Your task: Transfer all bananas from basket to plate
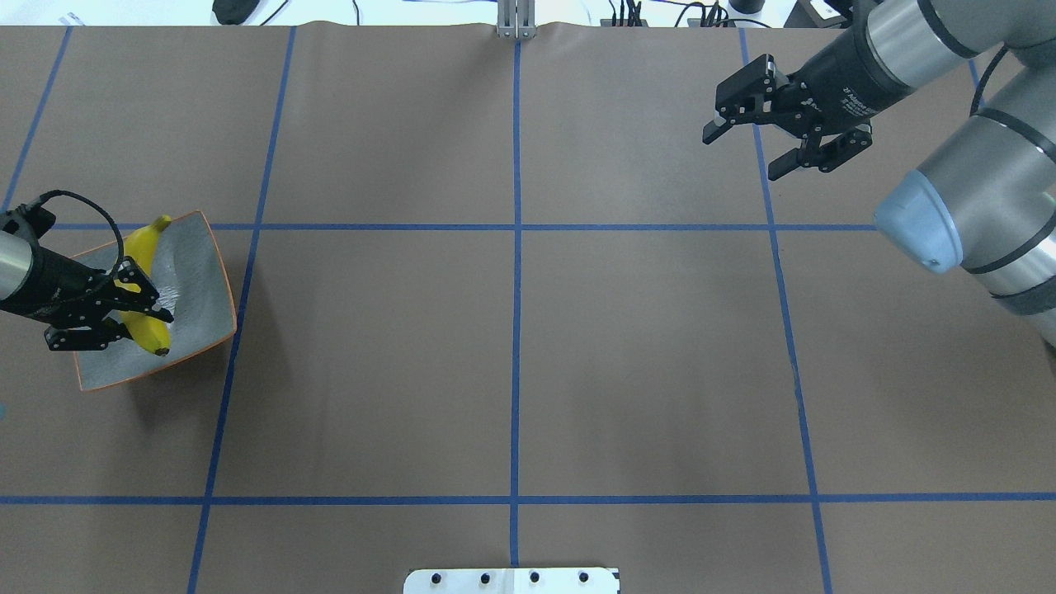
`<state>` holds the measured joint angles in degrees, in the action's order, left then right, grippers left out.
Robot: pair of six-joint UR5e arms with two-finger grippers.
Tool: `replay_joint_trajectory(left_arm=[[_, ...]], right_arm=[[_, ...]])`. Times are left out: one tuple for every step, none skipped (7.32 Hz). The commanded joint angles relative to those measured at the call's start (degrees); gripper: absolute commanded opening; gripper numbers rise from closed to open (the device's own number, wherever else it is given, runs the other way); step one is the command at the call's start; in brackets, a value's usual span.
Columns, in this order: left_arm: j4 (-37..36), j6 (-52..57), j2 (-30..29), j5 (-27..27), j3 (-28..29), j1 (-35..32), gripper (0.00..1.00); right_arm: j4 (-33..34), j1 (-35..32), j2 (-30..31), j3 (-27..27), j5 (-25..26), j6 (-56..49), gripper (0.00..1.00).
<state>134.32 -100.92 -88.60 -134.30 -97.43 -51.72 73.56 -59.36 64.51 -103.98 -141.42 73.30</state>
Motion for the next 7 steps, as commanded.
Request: replay_joint_trajectory(left_arm=[[0.2, 0.5, -0.3, 0.1, 0.5, -0.4, 0.99], [0.2, 0.5, -0.3, 0.1, 0.1, -1.9, 1.0], [0.2, 1.1, -0.3, -0.5, 0.0, -4.9, 1.0], [0.1, 2.8, -0.3, -1.1, 0.0, -7.7, 1.0], [0.0, 5.5, -0.3, -2.4, 0.1, -10.9, 1.0], [0.0, 8.0, -2.1, -2.4, 0.3, -13.9, 1.0], [-0.2, 10.3, -4.6, -1.8, 0.6, -17.1, 1.0]], right_arm=[[0.0, 0.0, -0.1, 0.0, 0.0, 0.0, 1.0], [0.0, 0.0, -0.1, 0.0, 0.0, 0.0, 1.0], [0.0, 0.0, 0.0, 0.0, 0.0, 0.0, 1.0], [0.0, 0.0, 0.0, 0.0, 0.0, -0.3, 1.0], [0.1, -0.5, 0.4, -0.2, 0.4, -1.8, 1.0], [0.3, -2.1, 2.4, -0.2, 0.5, -5.8, 1.0], [0.6, -3.9, 5.0, -0.1, 1.4, -11.5, 1.0]])
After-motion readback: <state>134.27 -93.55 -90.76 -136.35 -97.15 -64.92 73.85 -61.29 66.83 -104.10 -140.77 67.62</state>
